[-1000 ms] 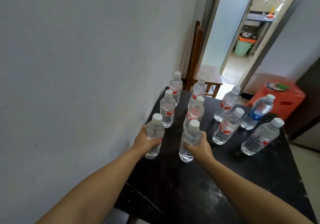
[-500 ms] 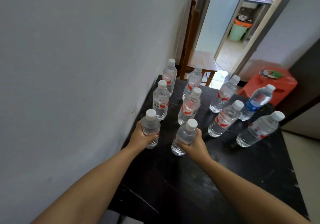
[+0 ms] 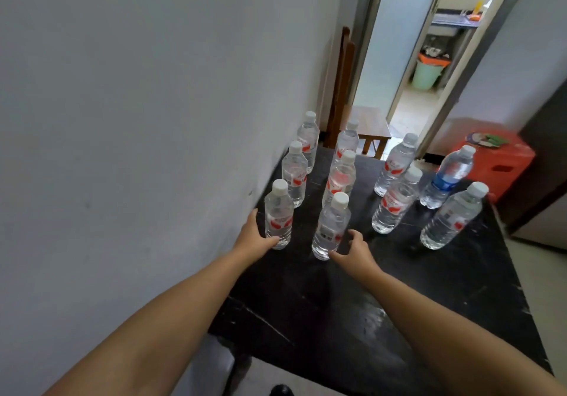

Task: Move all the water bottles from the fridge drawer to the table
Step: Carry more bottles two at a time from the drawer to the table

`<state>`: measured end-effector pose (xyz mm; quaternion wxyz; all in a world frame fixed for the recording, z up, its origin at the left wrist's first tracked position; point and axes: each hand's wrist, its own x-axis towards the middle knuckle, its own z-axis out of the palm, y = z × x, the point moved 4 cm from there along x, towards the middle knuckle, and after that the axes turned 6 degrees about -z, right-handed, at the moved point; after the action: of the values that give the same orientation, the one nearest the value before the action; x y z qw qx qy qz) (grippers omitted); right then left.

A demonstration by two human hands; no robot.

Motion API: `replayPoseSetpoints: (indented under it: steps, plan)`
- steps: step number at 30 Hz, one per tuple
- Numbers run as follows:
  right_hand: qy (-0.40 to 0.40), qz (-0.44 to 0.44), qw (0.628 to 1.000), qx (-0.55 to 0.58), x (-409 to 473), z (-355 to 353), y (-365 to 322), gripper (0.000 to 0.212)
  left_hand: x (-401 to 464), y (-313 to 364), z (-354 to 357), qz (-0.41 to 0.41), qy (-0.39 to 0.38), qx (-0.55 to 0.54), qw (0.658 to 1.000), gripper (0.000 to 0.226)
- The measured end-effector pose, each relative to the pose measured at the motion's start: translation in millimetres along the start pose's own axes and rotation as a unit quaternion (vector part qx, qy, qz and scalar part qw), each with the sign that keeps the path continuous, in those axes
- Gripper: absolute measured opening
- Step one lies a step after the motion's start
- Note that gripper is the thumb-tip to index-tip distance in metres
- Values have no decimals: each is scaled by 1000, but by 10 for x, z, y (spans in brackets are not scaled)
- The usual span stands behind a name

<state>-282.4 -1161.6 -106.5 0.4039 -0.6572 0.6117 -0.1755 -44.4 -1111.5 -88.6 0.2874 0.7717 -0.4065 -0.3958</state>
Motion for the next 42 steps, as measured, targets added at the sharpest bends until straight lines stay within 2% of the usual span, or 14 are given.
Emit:
replayPoseSetpoints:
  steps: [3, 7, 11, 17, 21, 25, 30, 35, 40, 42]
  plan:
    - [-4, -14, 1000, -28, -262, 46, -24, 70, -327, -38, -45, 18, 3, 30, 999, 92]
    - [-34, -72, 993, -85, -713, 188, -165, 53, -878, -259, -103, 14, -12, 92, 996, 74]
    - [-84, -124, 974, -169, -1148, 391, -321, 58, -1406, -630, -156, -15, -17, 152, 988, 61]
    - [-169, -146, 940, -257, -1582, 754, -355, 53, -2050, -1107, -256, -54, 14, 150, 987, 56]
    - [-222, -209, 906, -293, -1722, 1061, -544, 48, -2468, -1382, -457, -97, 64, 137, 984, 54]
    - [-288, -290, 847, -340, -1847, 1456, -765, 46, -2905, -1667, -607, -172, 112, 102, 973, 55]
    - [-384, -385, 735, -404, -2114, 1868, -861, 47, -3540, -2016, -526, -287, 190, 50, 937, 51]
    - [-442, -494, 617, -424, -2471, 2118, -902, 47, -4126, -2083, -177, -372, 291, -2, 881, 52]
    - [-478, -569, 529, -409, -3101, 2307, -880, 45, -4802, -2122, 384, -454, 341, -22, 823, 51]
    - [-493, -597, 493, -396, -3457, 2334, -799, 47, -5191, -2143, 601, -491, 368, -50, 788, 51]
